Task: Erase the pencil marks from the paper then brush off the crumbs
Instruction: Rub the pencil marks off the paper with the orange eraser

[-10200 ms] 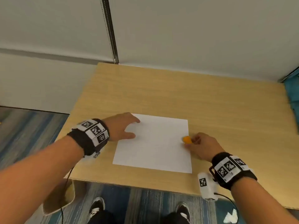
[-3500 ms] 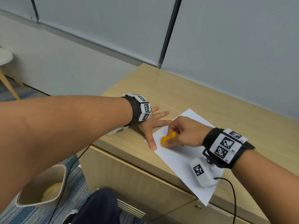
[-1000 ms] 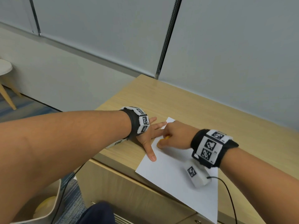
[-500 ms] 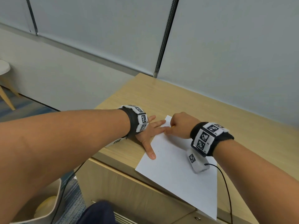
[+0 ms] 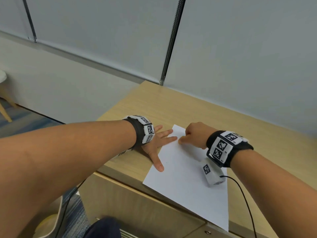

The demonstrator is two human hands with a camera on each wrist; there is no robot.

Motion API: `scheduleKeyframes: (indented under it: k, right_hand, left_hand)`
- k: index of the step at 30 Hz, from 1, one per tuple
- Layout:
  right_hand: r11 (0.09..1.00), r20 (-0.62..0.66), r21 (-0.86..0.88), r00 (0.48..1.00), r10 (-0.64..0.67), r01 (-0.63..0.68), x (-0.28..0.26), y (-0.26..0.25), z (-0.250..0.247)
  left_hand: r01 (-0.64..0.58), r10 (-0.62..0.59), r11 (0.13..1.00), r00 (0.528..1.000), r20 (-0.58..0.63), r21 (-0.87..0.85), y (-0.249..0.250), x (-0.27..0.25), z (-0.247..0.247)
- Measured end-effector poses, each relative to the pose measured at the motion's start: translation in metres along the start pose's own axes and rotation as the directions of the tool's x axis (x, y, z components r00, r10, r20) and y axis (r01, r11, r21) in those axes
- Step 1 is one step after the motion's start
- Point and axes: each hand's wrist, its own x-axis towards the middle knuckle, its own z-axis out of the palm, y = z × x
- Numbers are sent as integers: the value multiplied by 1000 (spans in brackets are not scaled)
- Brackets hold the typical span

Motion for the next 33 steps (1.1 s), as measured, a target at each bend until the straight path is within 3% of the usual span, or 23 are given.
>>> scheduleKeyframes:
  k: [4,7,14,23,26,30,33]
  right_hand:
    - [989,-11,-135,998,66,-67,-30,3,11]
    - [986,-1,-132,995,102,-101,-46,-2,24]
    - [983,-16,-184,1000,-3,0,-58,5,28]
    - [978,14,-8,978,-207,207,-68,33,24]
    - [963,-40,17,963,-268,269,-69,32,18]
    - [964,-148,45,956,-253,262,-62,26,14]
    - [963,-111,105,965,-236,248,-51,15,14]
  left_hand:
    - [13,-13,1000,1000,-9,-19,3,-2,0]
    - [19,-19,999,1000,1,-36,5,-2,0]
    - [23,-23,994,1000,5,-105,8,-14,-5]
    - [-56,56,998,997,-62,-5,15,-13,-38]
    - [-50,52,998,997,-54,34,19,-3,-45]
    - [-18,18,996,1000,-1,92,15,12,-42]
    - [-2,-2,994,999,35,109,15,21,-32]
